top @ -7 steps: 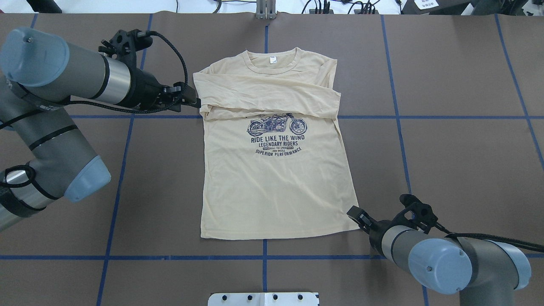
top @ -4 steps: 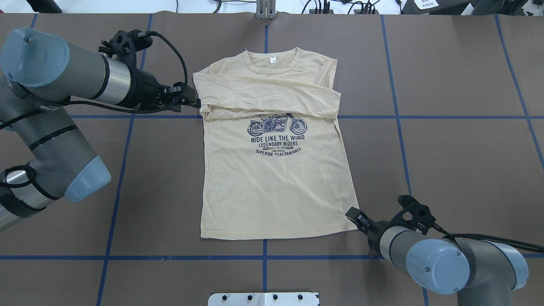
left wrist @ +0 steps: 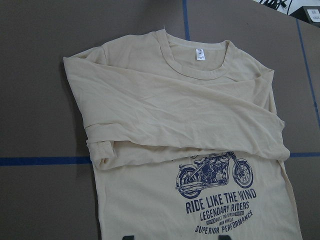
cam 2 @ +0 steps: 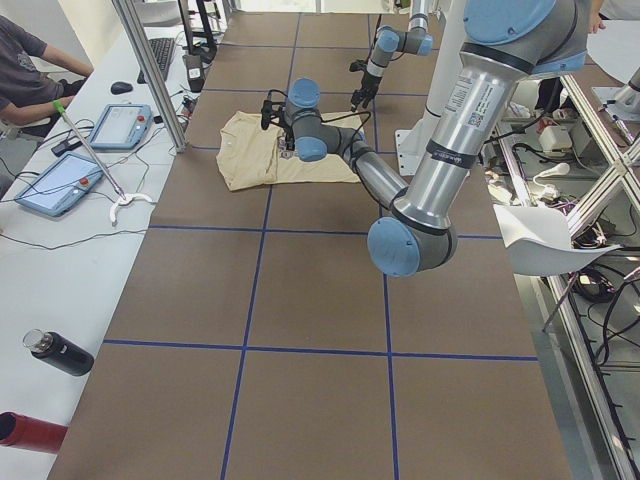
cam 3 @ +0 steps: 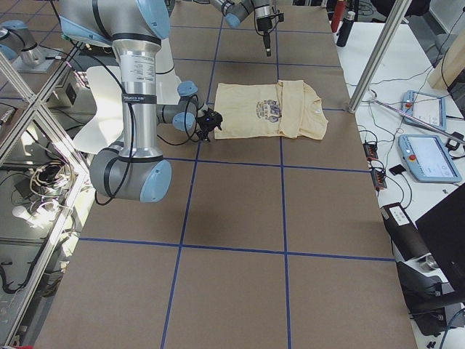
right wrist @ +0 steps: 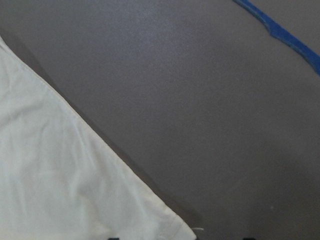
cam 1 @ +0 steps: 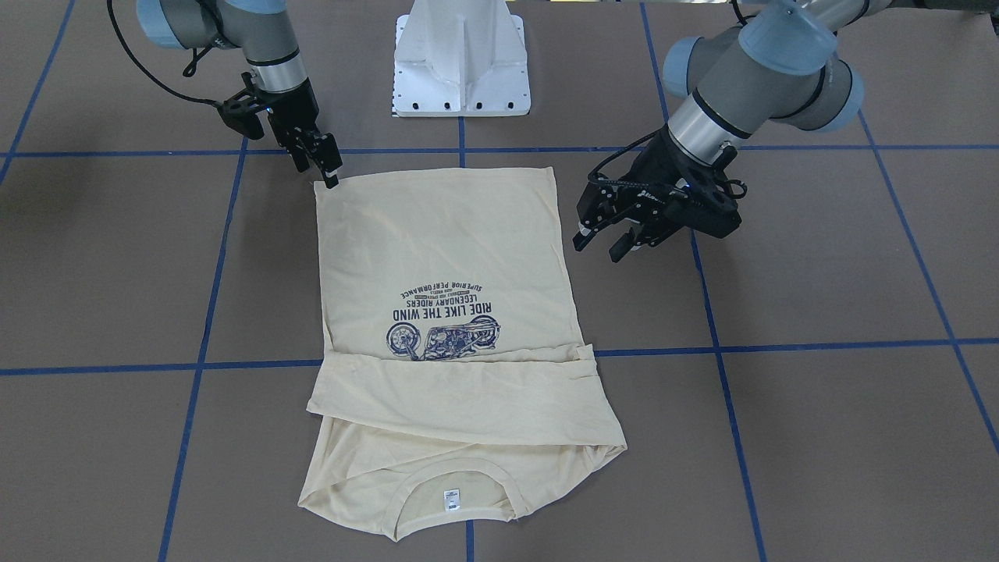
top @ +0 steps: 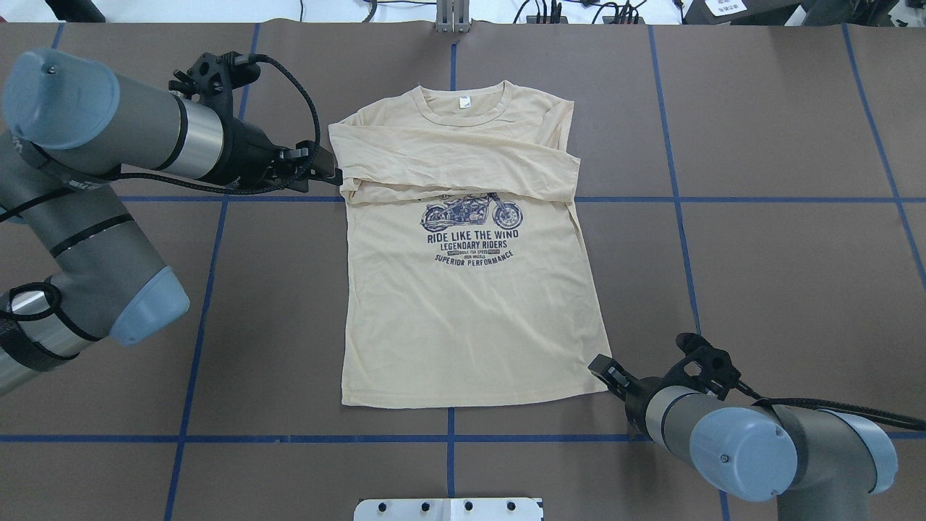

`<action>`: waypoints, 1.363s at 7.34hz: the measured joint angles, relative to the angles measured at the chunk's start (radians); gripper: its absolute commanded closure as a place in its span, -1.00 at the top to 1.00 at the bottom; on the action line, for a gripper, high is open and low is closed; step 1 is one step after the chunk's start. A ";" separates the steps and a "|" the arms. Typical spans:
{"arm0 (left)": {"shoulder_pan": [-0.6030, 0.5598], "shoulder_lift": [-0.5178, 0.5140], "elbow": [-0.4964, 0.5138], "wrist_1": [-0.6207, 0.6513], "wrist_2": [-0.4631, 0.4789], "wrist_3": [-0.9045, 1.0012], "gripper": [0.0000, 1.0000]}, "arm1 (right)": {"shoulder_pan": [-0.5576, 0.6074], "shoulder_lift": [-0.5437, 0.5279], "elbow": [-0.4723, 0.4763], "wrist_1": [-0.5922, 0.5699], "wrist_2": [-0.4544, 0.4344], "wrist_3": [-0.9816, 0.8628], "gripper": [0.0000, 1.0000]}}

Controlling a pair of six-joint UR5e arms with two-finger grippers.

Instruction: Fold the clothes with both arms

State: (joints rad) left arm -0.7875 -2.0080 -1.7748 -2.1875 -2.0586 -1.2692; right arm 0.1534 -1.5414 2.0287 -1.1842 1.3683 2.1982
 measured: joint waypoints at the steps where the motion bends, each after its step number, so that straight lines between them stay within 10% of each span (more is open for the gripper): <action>1: 0.000 0.000 0.000 0.000 0.000 0.000 0.28 | 0.000 0.000 -0.001 0.000 0.000 0.000 0.54; 3: 0.001 0.000 0.001 0.000 0.001 -0.001 0.28 | -0.001 0.001 -0.003 0.000 0.000 0.000 0.38; 6: -0.001 0.001 0.002 0.000 0.001 -0.001 0.28 | 0.000 0.002 -0.001 0.000 0.000 0.001 -0.89; 10: -0.002 0.002 0.000 0.000 0.000 -0.001 0.28 | 0.003 0.002 0.010 0.000 -0.001 0.002 -1.00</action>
State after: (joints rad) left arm -0.7895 -2.0065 -1.7752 -2.1879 -2.0582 -1.2701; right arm 0.1568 -1.5399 2.0390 -1.1842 1.3677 2.1998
